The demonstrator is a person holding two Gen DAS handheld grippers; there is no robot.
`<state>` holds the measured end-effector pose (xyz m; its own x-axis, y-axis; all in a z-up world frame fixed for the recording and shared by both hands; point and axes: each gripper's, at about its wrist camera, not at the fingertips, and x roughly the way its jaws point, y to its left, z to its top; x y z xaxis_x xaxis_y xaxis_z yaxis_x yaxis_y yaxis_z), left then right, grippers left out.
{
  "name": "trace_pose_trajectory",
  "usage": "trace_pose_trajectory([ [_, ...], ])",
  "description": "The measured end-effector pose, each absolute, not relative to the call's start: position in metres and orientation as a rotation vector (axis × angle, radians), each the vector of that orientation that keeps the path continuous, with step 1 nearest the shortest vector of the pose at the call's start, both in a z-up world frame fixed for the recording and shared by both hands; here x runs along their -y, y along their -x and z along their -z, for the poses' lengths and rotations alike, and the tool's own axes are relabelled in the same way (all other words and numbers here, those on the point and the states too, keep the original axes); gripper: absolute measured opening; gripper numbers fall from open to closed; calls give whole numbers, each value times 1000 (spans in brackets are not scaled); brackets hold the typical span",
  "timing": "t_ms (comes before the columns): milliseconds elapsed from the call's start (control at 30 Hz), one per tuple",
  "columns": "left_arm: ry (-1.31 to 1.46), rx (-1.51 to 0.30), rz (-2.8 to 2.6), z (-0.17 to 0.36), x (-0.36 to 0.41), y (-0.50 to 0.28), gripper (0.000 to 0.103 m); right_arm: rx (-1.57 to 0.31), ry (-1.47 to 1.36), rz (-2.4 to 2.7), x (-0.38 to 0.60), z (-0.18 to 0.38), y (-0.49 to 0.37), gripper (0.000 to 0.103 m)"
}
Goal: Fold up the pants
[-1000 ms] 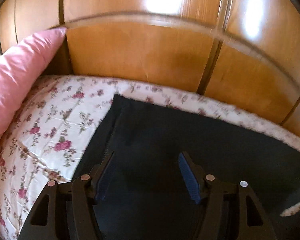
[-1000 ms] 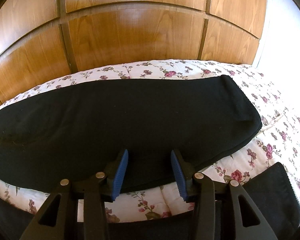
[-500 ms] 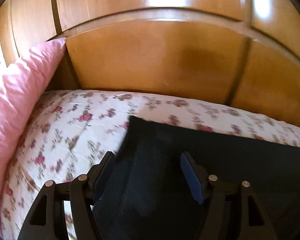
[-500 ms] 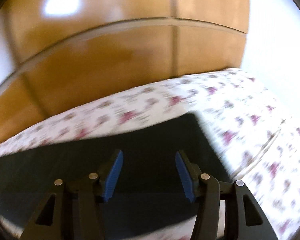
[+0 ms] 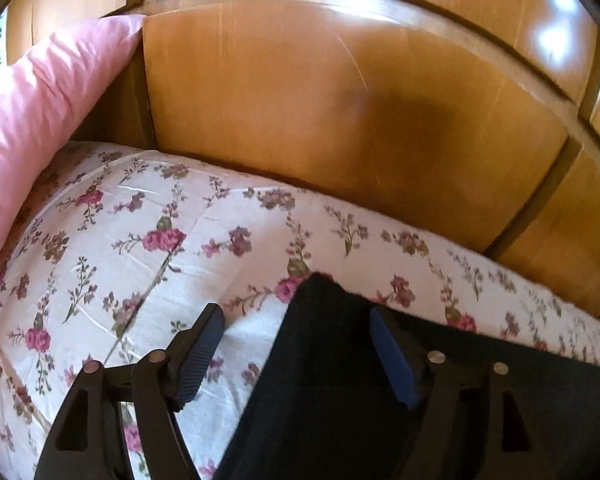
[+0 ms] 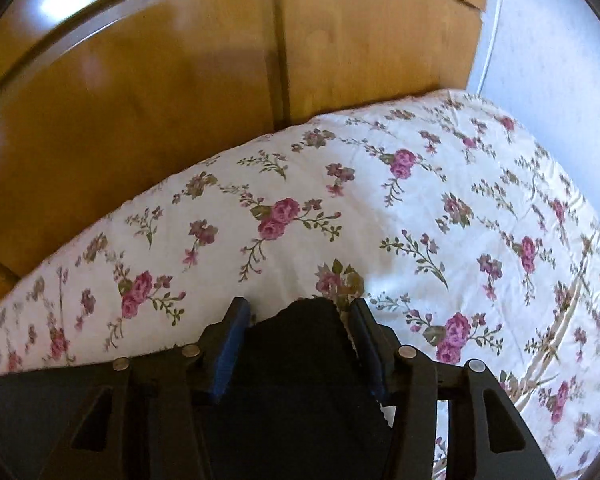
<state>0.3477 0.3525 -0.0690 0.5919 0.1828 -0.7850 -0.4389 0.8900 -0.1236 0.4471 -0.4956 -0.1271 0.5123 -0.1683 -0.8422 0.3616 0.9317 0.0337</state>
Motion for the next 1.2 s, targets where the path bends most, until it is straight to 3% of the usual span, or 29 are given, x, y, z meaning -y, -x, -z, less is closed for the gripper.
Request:
trace_pose_trajectory([
  [100, 294, -877, -356, 69, -357, -355, 77, -951, -211, 321, 493, 129, -442, 46],
  [267, 264, -889, -353, 66, -357, -367, 77, -864, -191, 350, 482, 131, -430, 28],
  [333, 292, -899, -369, 65, -357, -372, 65, -851, -170, 362, 477, 133, -429, 25],
  [367, 298, -898, -378, 66, -354, -376, 48, -847, -155, 370, 475, 133, -430, 22],
  [500, 202, -898, -375, 63, -327, -375, 14, -846, -124, 388, 471, 134, -438, 20],
  [700, 233, -838, -340, 30, -316, -350, 11, -887, -227, 349, 475, 123, -433, 14],
  [1200, 560, -479, -89, -97, -340, -197, 11, -574, -613, 91, 515, -3, -318, 13],
])
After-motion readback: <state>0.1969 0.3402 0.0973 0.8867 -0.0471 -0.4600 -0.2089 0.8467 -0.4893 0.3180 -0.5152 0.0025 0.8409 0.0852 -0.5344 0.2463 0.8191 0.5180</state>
